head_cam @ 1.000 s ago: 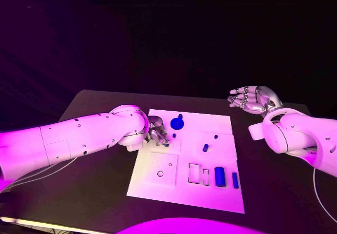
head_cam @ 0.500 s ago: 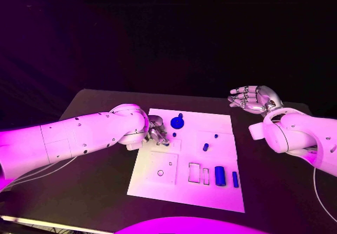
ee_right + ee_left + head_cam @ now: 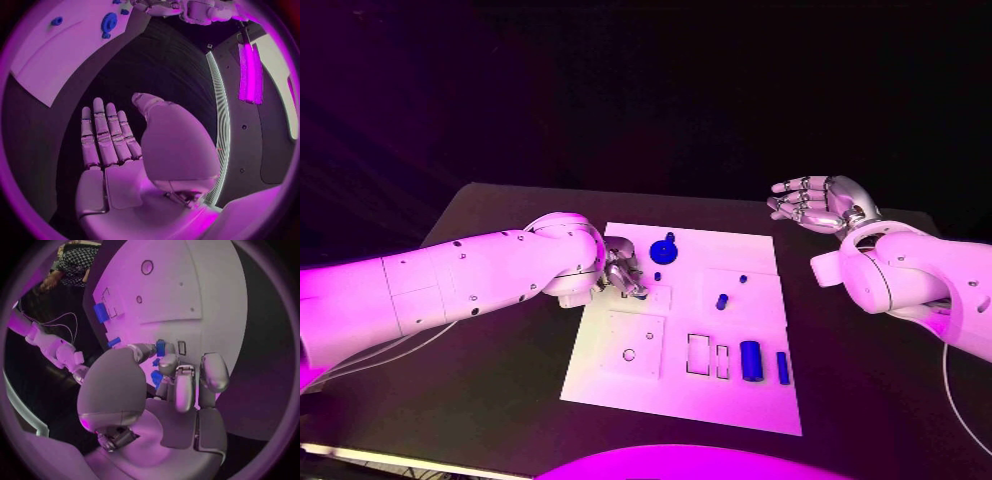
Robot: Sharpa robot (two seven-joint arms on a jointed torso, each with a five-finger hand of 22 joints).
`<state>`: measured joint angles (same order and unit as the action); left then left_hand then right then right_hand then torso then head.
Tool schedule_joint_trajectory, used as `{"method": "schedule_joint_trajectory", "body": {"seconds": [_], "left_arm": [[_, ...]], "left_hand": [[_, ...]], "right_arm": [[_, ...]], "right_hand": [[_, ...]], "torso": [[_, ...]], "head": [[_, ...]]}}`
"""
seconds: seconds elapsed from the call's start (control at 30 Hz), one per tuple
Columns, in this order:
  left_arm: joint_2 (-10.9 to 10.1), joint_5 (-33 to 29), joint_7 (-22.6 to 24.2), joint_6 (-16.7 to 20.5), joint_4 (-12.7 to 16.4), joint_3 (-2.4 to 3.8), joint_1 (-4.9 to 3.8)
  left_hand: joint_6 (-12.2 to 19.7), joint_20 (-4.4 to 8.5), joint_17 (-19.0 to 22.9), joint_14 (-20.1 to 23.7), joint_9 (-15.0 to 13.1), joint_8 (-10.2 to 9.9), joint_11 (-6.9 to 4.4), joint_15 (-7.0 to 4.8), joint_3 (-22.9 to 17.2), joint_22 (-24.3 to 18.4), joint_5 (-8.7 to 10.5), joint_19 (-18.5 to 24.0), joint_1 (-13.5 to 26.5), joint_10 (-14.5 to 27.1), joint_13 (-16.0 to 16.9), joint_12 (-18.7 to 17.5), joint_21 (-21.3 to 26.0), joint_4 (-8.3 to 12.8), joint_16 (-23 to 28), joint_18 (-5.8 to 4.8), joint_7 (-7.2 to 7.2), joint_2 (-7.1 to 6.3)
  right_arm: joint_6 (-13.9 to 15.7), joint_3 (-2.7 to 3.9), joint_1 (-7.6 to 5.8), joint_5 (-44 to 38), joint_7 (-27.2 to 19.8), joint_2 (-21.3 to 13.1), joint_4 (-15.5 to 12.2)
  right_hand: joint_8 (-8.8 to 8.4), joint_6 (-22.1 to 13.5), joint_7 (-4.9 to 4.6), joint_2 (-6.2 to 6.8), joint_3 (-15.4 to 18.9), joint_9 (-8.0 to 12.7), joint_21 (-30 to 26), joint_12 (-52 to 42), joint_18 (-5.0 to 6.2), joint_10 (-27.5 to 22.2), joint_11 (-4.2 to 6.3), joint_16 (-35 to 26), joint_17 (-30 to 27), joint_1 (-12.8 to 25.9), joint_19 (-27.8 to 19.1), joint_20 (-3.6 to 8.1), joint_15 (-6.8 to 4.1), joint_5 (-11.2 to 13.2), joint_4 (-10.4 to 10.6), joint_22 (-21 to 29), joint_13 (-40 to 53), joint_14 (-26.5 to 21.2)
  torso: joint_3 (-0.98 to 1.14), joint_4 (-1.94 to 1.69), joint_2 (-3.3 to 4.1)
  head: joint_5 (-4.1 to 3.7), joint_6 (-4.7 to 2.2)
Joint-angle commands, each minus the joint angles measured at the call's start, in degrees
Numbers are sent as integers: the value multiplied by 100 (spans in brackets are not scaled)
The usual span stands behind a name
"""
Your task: Assemble the parts on the task board
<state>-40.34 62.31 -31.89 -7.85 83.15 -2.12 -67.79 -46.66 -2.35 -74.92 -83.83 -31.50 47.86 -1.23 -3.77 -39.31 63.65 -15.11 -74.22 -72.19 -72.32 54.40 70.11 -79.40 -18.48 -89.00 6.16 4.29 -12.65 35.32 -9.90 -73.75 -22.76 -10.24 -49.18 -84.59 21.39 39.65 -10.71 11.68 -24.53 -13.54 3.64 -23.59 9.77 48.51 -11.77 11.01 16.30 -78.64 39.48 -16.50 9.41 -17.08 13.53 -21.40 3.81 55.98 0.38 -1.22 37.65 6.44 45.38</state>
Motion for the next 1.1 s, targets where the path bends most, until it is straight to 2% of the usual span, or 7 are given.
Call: {"method": "schedule_joint_trajectory", "body": {"seconds": [0.03,0.3,0.77,1.1], "left_arm": [[15,87,-72,-155,-4,-9,12],[44,90,-63,-170,-9,-9,12],[150,37,-73,-217,-72,-10,10],[225,-6,-71,-202,-144,-12,10]], "left_hand": [[-166,1,-1320,-551,-919,22,7,-41,-864,5,-20,-46,21,-34,11,23,-30,856,-27,-78,-140,20],[-171,2,-1339,-558,-924,23,7,-42,-872,23,-20,-57,31,-48,34,36,-38,862,-34,-82,-141,14],[-334,35,-1499,-614,-997,68,-46,-80,-971,205,-7,-185,305,-206,159,107,-118,899,-97,-118,-206,21],[-444,69,-1508,-617,-1026,46,-83,-113,-876,289,35,-250,612,-303,227,127,-151,801,-100,-136,-252,74]], "right_arm": [[-90,1,2,-55,-37,0,-11],[-92,1,2,-55,-35,-2,-11],[-112,1,2,-47,-31,7,-2],[-123,1,2,-42,-31,7,-1]], "right_hand": [[-30,-4,-504,-12,33,9,10,26,65,-10,-32,-33,-6,62,13,-2,16,2,14,5,-9,14],[-30,-4,-504,-12,33,9,10,26,65,-10,-32,-33,-6,62,13,-2,16,2,14,5,-9,14],[-30,-3,-505,-33,54,19,17,24,66,-14,-33,-50,-30,111,44,-1,16,4,44,36,-9,22],[-30,-3,-506,-38,61,22,17,23,65,-15,-34,-54,-36,125,49,-1,17,4,53,45,-9,24]], "torso": [[-1,2,-1],[1,-3,2],[-1,-1,1],[1,-1,3]], "head": [[-3,-7],[-4,0],[-13,27],[-18,35]]}}
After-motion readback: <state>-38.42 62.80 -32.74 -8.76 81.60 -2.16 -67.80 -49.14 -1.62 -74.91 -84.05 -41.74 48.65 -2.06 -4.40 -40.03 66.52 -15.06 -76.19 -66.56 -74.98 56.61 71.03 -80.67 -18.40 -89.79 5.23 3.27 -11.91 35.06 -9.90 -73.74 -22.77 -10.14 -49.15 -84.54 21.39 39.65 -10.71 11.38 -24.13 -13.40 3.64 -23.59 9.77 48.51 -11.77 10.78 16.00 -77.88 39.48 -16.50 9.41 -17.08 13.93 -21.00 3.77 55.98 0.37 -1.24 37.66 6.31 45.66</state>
